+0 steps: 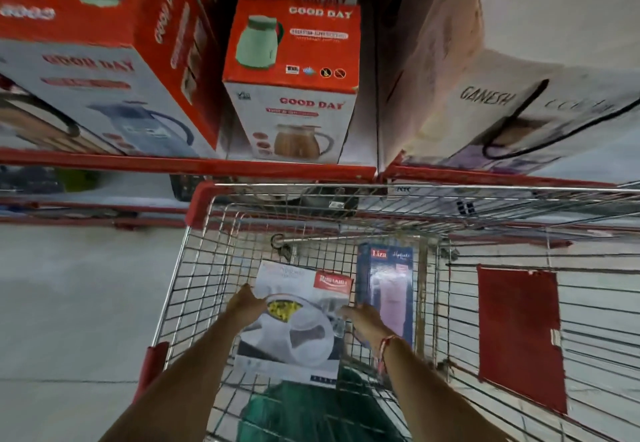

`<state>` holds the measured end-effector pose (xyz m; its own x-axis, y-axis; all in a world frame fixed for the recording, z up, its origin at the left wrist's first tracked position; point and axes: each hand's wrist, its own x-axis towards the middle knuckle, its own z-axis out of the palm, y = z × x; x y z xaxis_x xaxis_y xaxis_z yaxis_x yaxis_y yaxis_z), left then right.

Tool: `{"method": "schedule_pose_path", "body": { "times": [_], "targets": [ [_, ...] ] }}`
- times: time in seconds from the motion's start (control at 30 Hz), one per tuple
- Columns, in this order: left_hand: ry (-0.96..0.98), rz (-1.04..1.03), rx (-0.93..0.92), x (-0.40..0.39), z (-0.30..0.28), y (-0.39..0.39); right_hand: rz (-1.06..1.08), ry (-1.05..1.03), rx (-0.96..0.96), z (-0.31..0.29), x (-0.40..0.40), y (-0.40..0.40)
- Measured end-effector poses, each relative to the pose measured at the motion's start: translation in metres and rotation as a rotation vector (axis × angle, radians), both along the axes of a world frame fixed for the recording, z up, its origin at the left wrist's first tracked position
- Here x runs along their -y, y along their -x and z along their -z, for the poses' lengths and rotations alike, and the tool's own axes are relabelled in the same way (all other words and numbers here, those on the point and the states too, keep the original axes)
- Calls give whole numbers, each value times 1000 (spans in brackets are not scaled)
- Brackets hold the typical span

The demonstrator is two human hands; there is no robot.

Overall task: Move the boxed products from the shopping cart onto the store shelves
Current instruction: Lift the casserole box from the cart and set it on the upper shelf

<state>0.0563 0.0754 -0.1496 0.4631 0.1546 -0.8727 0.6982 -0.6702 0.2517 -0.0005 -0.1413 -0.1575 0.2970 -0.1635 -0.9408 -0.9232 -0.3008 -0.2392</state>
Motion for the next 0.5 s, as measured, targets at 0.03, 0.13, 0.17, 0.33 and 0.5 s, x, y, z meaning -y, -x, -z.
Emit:
{"method": "schedule_pose_path", "body": {
  "times": [0.03, 0.13, 0.17, 0.33, 0.5],
  "targets": [
    [7, 2, -23, 1, 3, -1, 33, -20, -13, 2, -2, -3],
    [34, 11, -73, 4, 13, -3, 151, -122, -30, 16, -2, -4],
    [33, -2, -88, 4, 15, -3, 205, -184, -42, 14, -3, -6],
    [34, -81, -58, -3, 10, 1, 294, -290, -47, 4, -6, -6],
    [26, 2, 10, -14, -1, 10, 369, -289, -27, -9, 2, 5]
  ]
}}
